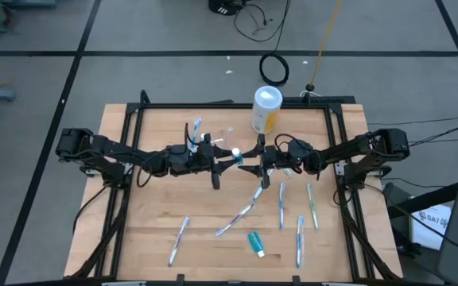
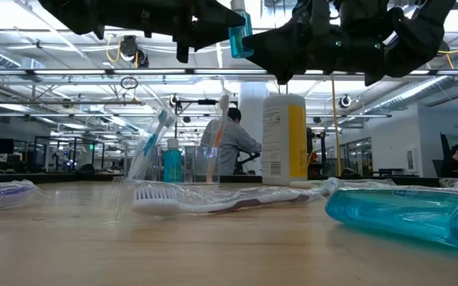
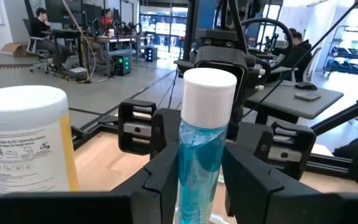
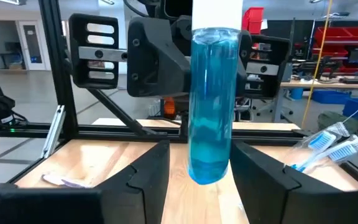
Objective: Pick & Place toothbrushing station
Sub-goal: Put the blue mouthwash into the transparent organizer
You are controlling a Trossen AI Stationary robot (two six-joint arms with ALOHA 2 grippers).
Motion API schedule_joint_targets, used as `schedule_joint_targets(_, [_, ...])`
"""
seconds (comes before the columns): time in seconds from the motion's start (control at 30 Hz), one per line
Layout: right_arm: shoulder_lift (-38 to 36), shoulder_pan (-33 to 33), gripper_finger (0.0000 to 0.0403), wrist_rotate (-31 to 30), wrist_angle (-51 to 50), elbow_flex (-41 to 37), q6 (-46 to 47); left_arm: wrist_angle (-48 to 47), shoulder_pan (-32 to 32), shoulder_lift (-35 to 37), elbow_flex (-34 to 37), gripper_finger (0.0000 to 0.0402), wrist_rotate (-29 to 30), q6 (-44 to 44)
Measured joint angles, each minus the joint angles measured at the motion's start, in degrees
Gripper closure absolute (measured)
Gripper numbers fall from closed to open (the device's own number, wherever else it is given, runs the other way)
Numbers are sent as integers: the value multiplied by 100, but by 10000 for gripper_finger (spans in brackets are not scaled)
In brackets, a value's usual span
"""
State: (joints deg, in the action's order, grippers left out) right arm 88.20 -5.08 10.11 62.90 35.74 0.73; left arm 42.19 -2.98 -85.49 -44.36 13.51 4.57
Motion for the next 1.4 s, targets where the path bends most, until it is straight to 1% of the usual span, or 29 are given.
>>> schedule_joint_targets(0.1, [0, 0, 258, -23, -16, 5, 6, -6, 0, 0, 0, 284, -1, 1])
schedule_joint_targets(0.23, [0, 0, 281, -277, -113, 5, 6, -8, 0, 0, 0, 284, 6, -1])
schedule_joint_targets(0.43, [0, -7, 318, -267, -225, 8, -5, -88, 7, 0, 0, 284, 16, -10])
schedule_joint_targets(0.53, [0, -7, 319, -267, -244, 9, -14, -143, 4, 0, 0, 284, 14, -73])
schedule_joint_targets(0.7, [2, -7, 308, -278, -261, 7, -23, -162, 0, 0, 0, 284, 7, -149])
schedule_joint_targets(1.1, [2, -22, 312, -276, -568, 7, -318, -437, 0, -2, 0, 283, 1, -190])
schedule_joint_targets(1.17, [1, -58, 312, -260, -613, 9, -325, -479, 0, -2, 0, 276, 3, -220])
schedule_joint_targets(1.23, [0, -106, 312, -266, -745, 9, -326, -565, 6, -2, 0, 261, 10, -259])
schedule_joint_targets(1.4, [0, -208, 312, -250, -1089, 9, -326, -818, 26, -2, 0, 203, 37, -258])
